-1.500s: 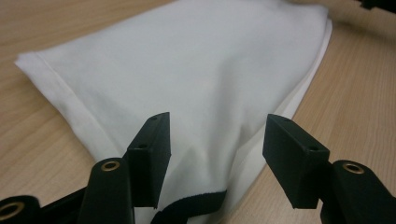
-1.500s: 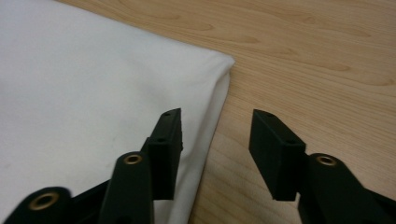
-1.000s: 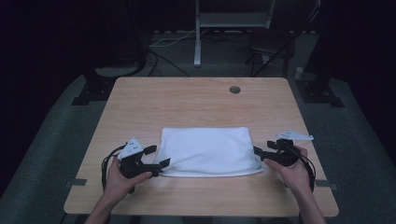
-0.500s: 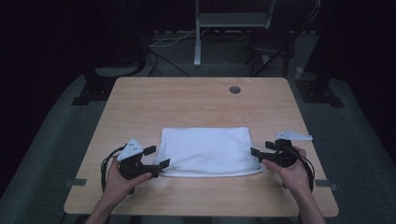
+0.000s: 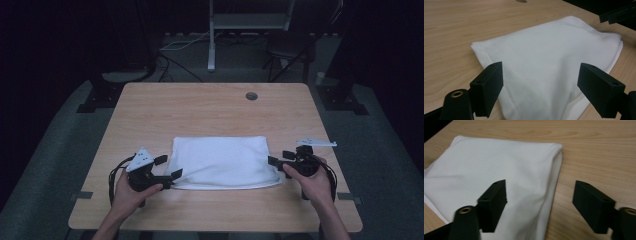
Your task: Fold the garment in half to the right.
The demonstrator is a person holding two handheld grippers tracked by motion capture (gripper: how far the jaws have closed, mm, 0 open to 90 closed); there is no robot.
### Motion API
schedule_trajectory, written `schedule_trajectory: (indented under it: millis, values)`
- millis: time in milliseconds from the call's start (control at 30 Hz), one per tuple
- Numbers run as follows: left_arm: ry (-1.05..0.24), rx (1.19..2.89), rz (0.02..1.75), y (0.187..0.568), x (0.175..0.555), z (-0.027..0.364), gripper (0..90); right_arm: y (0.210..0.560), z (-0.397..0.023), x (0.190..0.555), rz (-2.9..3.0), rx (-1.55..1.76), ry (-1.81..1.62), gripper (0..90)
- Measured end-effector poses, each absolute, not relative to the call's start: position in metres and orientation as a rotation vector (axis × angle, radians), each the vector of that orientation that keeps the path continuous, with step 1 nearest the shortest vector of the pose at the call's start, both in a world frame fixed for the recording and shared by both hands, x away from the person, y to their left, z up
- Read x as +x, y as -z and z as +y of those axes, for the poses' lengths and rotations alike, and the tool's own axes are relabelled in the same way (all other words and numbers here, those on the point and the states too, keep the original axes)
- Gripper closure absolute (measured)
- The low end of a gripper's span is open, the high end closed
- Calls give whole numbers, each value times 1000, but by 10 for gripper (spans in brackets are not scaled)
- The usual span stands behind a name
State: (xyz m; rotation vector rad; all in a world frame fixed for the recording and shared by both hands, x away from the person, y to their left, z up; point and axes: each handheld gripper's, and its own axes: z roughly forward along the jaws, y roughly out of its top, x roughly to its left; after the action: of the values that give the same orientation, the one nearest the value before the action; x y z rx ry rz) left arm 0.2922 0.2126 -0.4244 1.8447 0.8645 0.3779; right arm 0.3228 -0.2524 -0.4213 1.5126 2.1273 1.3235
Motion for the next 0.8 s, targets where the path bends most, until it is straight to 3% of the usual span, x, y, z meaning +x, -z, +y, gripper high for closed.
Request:
schedule_trajectory:
  millis: [133,800]
  values:
    - [-375,1846,868,425,293,211,203,422,-249,331,2153,1512,-1284,396]
    - [-375,1873,853,430,291,208,203,438,-239,343,2216,1538,-1199,651]
